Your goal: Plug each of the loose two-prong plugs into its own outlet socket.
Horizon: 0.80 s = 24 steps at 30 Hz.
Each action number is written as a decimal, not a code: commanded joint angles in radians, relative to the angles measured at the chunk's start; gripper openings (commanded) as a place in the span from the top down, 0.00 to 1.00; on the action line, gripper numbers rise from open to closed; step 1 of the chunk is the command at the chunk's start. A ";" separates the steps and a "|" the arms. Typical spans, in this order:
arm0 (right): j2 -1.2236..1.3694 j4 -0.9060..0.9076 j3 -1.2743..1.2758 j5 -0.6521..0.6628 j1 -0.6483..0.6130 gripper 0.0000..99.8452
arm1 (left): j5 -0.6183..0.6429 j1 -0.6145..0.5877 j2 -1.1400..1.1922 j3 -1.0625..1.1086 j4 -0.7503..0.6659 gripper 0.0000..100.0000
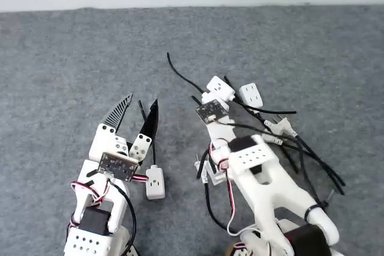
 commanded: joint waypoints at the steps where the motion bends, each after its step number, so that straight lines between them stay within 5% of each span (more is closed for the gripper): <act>1: -0.001 -0.044 0.000 -0.080 0.001 0.63 | -0.037 0.028 -0.006 -0.008 -0.025 0.83; 13: -0.001 -0.094 0.038 -0.095 0.082 1.00 | -0.037 0.028 -0.006 -0.008 -0.025 0.83; 24: -0.033 -0.021 -0.003 0.084 0.142 0.99 | -0.037 0.028 -0.006 -0.008 -0.025 0.83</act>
